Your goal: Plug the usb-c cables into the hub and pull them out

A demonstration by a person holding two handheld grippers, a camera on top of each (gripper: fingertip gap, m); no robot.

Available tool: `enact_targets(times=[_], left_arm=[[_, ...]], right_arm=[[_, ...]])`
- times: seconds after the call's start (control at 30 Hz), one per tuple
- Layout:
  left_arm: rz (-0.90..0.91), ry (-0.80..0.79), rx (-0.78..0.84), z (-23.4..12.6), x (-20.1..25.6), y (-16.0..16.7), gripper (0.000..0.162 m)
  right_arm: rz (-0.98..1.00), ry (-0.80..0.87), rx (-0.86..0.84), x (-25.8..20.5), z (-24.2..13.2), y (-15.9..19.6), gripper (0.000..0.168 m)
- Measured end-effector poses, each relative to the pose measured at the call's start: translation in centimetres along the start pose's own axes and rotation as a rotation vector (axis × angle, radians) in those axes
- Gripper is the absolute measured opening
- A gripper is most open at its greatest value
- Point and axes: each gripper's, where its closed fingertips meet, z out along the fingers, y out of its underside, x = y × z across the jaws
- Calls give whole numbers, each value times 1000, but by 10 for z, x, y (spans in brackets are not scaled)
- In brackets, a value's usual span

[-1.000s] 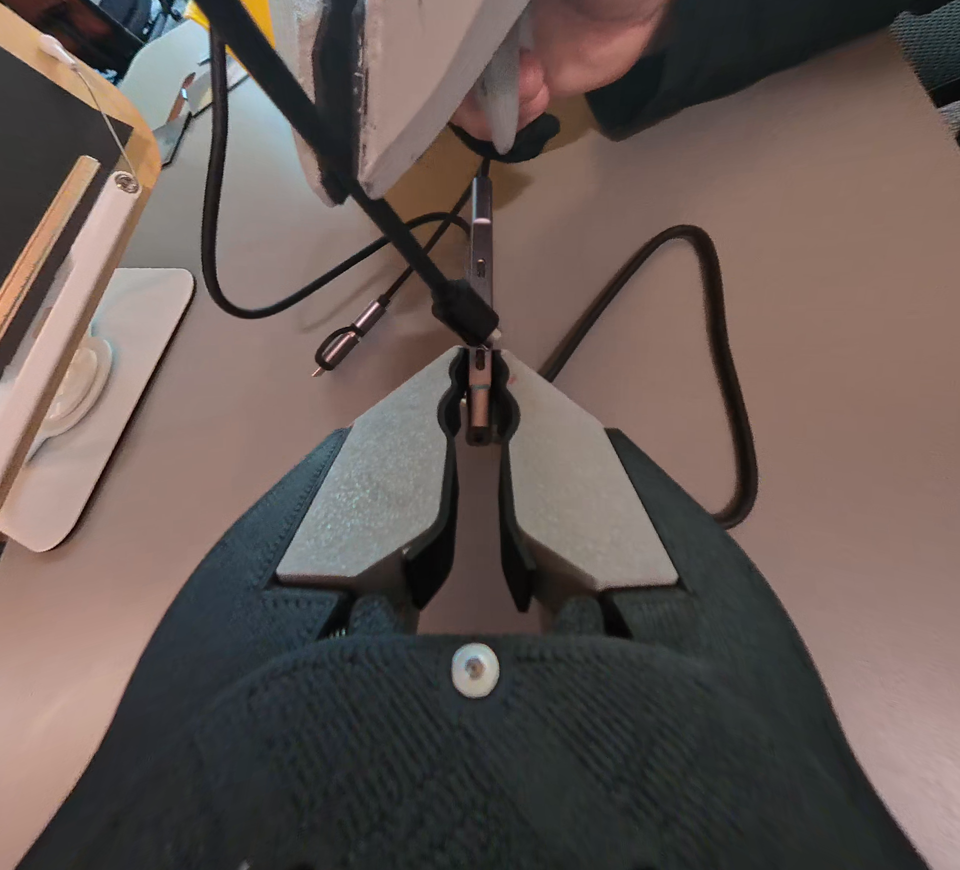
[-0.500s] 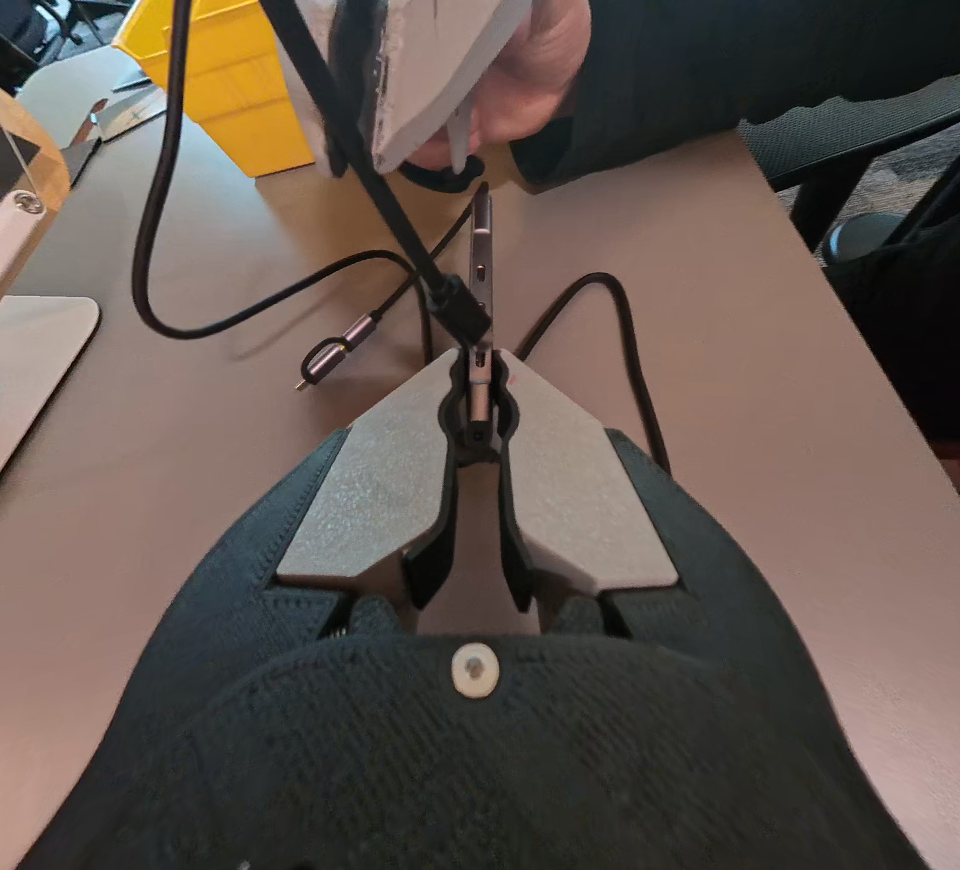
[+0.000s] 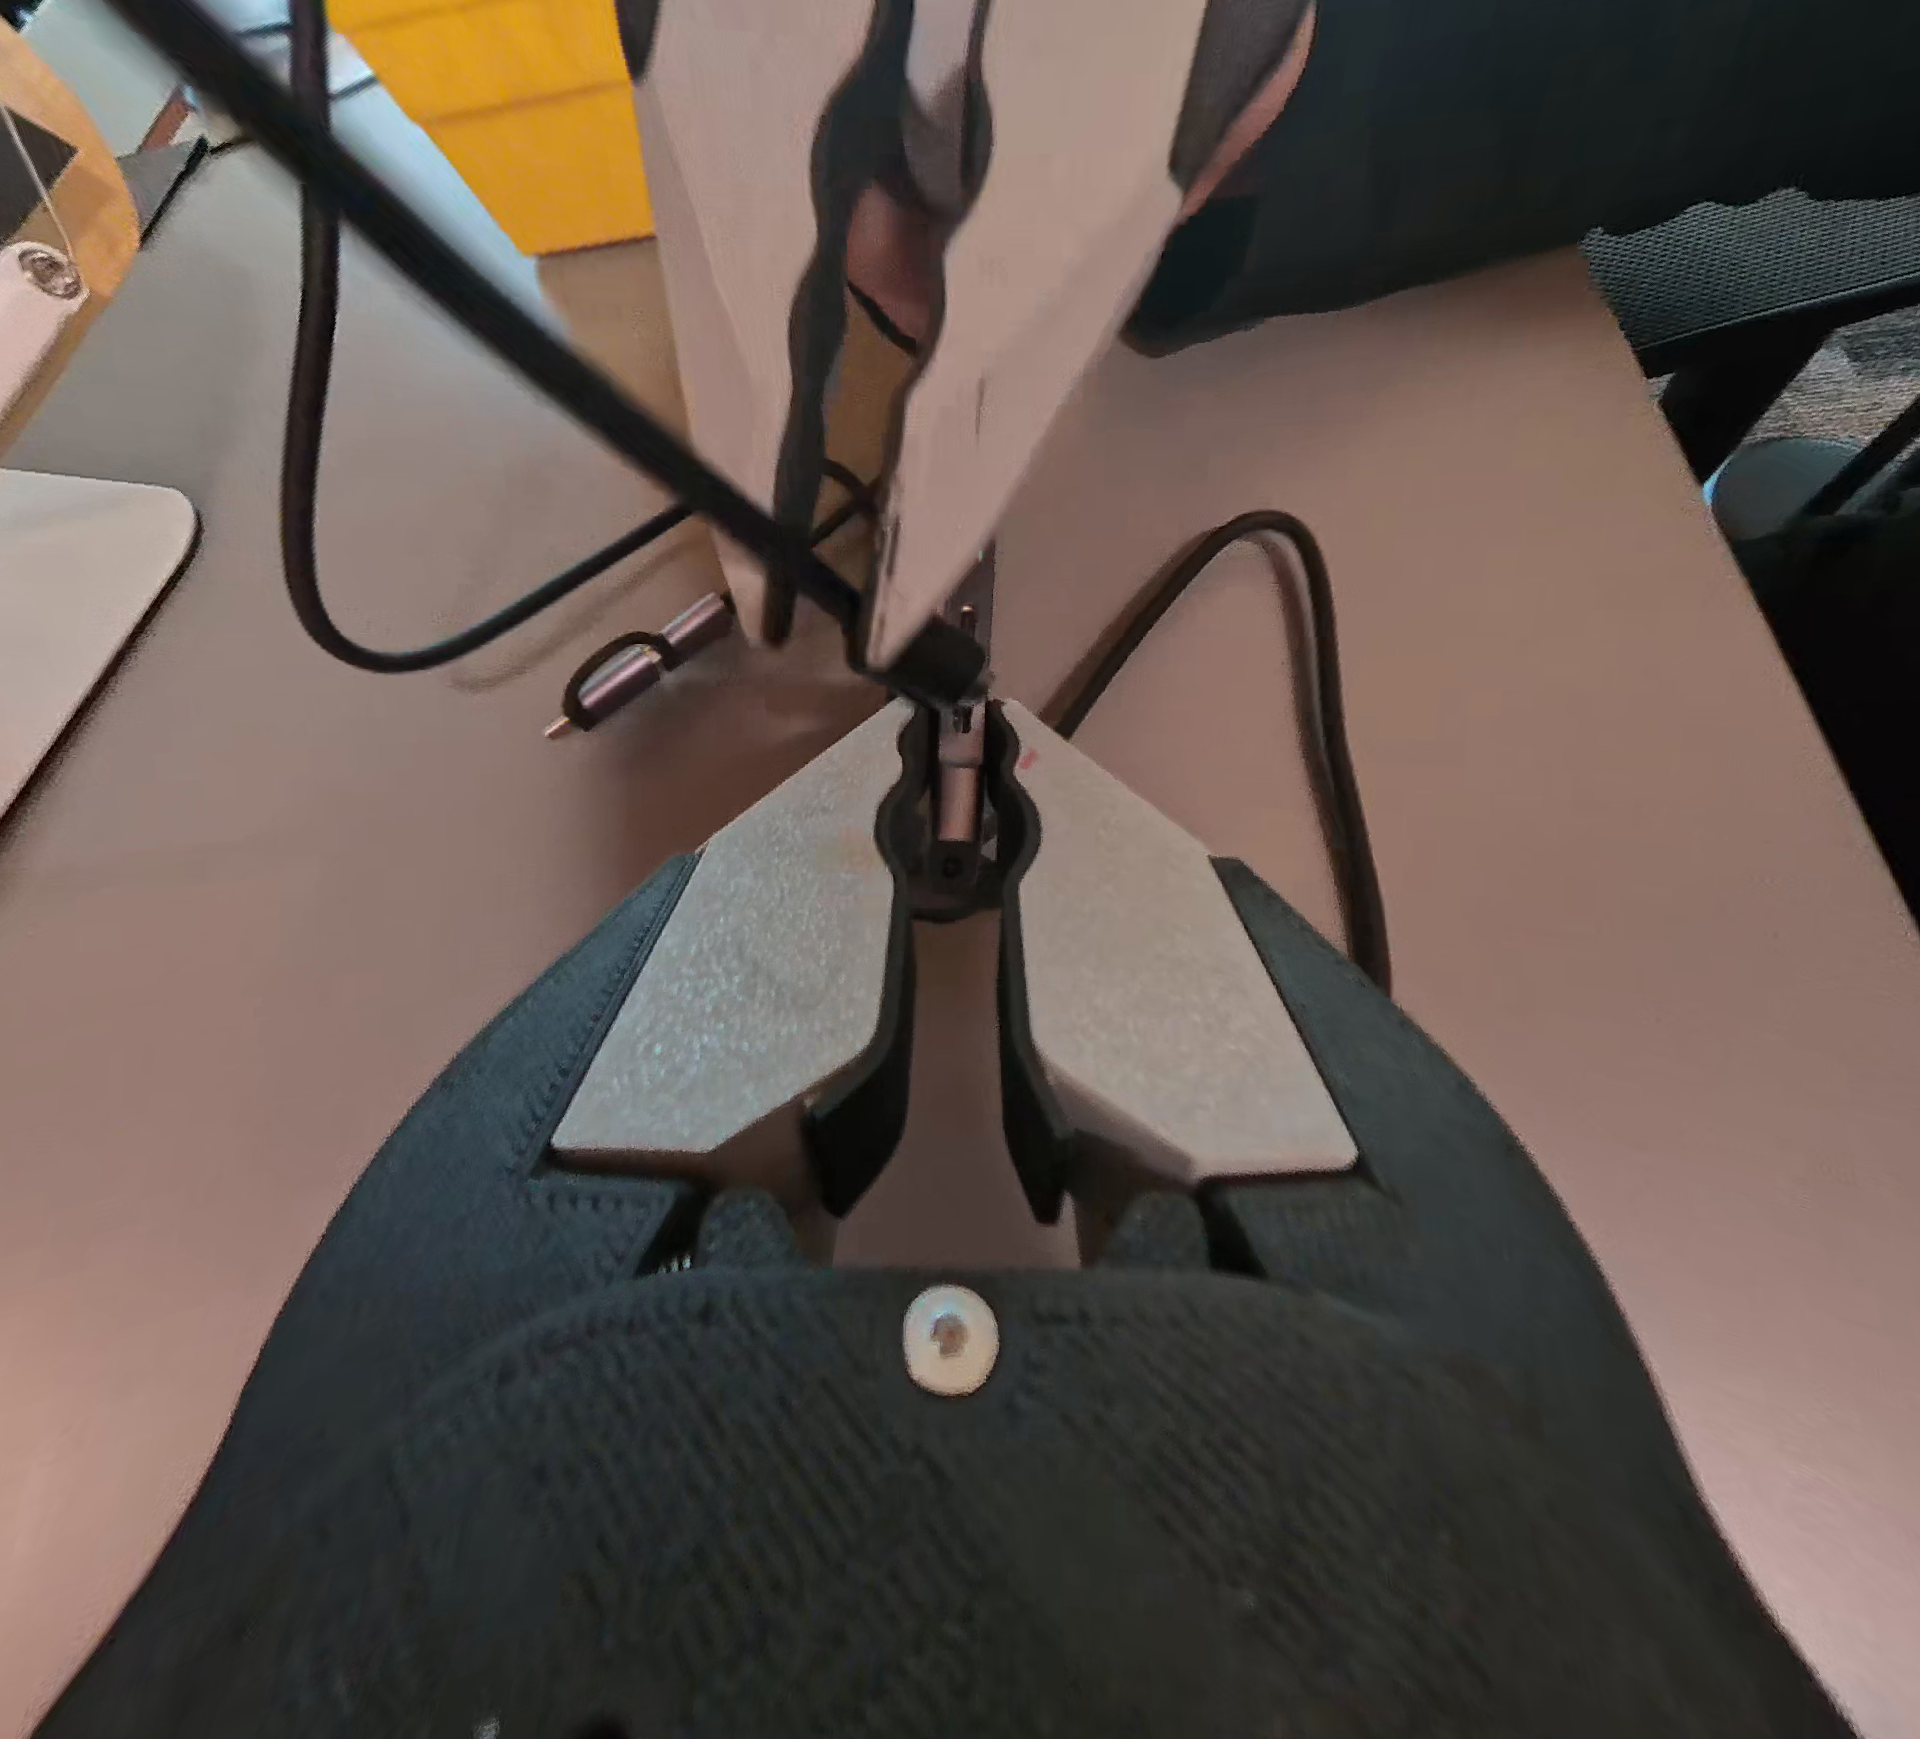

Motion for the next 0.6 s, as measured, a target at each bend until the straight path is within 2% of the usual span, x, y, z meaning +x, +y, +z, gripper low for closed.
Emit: enact_targets(times=[0.33,0.6], left_arm=[[14,-68,-57,0,-10,8,7],[29,-73,-84,1,-9,13,7]], right_arm=[[191,-24,-57,8,1,13,7],[220,-49,-165,2,9,32,4]])
